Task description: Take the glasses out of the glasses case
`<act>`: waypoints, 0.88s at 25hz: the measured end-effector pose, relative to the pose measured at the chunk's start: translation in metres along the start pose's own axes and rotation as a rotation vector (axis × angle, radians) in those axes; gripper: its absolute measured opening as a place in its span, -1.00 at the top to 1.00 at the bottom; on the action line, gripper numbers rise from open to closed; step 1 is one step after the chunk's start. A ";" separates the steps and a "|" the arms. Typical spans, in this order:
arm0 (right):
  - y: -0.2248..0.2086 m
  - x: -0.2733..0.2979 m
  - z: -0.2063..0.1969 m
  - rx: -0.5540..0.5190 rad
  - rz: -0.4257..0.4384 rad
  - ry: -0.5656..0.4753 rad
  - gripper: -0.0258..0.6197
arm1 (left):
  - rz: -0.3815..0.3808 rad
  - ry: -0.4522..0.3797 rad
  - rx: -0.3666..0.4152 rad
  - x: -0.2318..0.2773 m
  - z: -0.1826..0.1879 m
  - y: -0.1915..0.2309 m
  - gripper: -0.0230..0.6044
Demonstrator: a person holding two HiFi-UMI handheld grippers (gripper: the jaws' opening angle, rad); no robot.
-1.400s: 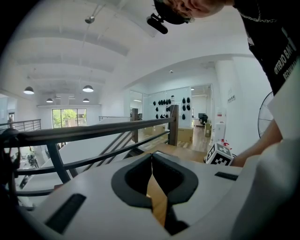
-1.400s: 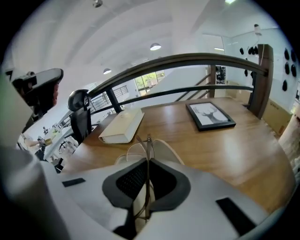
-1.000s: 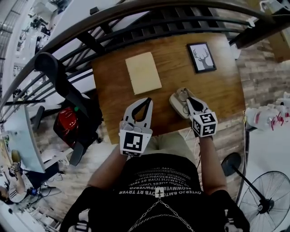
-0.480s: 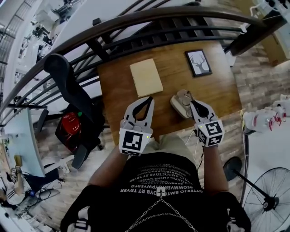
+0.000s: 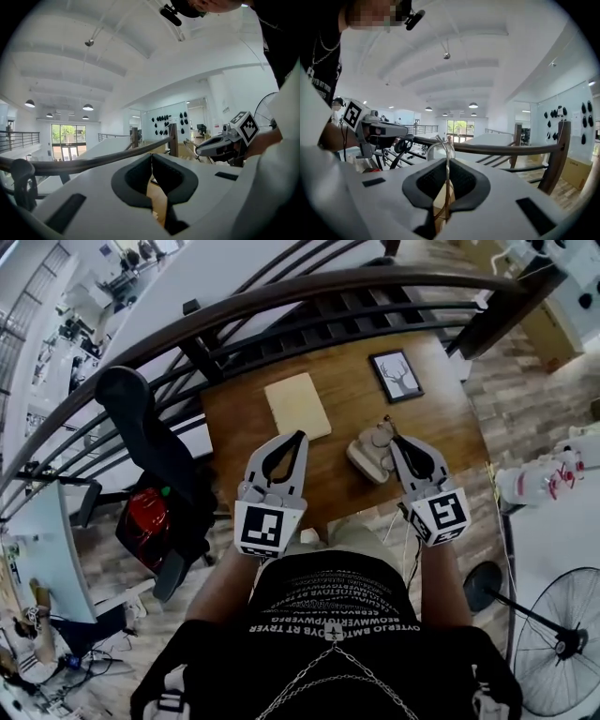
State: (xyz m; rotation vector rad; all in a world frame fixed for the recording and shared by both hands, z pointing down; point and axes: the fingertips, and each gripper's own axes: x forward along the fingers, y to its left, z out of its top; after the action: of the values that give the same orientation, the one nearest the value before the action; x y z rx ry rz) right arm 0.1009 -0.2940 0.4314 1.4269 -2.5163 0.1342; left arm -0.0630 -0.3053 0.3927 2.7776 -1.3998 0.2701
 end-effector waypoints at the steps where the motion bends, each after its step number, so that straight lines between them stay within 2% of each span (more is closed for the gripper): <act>1: 0.001 -0.004 0.007 -0.007 -0.004 -0.016 0.83 | -0.007 0.000 0.022 -0.002 0.002 -0.001 0.83; 4: 0.006 -0.014 0.028 0.000 -0.002 -0.067 0.83 | -0.026 0.009 0.084 -0.010 0.011 -0.002 0.83; 8: 0.012 -0.028 0.051 0.039 0.024 -0.129 0.84 | -0.040 -0.055 0.018 -0.015 0.032 -0.004 0.83; 13: 0.010 -0.039 0.059 0.031 -0.029 -0.136 0.84 | -0.059 -0.069 0.022 -0.020 0.038 -0.005 0.83; 18: 0.014 -0.042 0.059 0.028 -0.040 -0.130 0.84 | -0.057 -0.075 0.035 -0.022 0.039 -0.001 0.83; 22: 0.015 -0.043 0.055 0.046 -0.035 -0.125 0.84 | -0.051 -0.103 -0.009 -0.023 0.040 0.000 0.83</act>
State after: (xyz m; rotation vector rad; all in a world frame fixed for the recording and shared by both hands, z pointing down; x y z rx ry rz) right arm 0.0998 -0.2609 0.3676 1.5411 -2.6020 0.1000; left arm -0.0707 -0.2912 0.3492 2.8528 -1.3437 0.1211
